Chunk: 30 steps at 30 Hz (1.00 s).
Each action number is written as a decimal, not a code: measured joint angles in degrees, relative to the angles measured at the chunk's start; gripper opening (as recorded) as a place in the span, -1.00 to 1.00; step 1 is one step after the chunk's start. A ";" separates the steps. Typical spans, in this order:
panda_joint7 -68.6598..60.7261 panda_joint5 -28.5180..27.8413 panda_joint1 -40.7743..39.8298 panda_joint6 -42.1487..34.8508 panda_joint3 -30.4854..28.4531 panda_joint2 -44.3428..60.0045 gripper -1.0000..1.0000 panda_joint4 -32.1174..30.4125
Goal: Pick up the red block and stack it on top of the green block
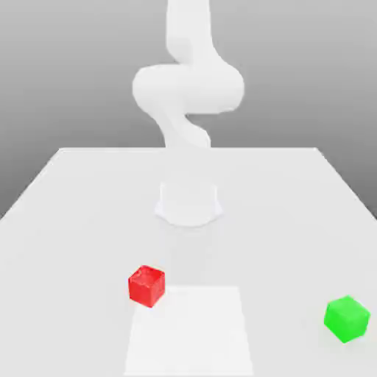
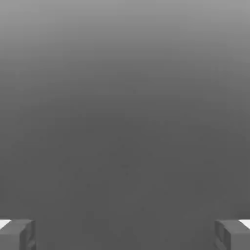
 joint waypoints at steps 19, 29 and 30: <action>12.84 0.16 -10.06 30.80 -2.19 40.63 0.00 -30.75; 11.84 1.88 -11.09 41.15 -0.81 52.86 -1.00 -29.64; 11.89 1.83 -11.12 41.17 -0.80 52.86 -1.00 -29.64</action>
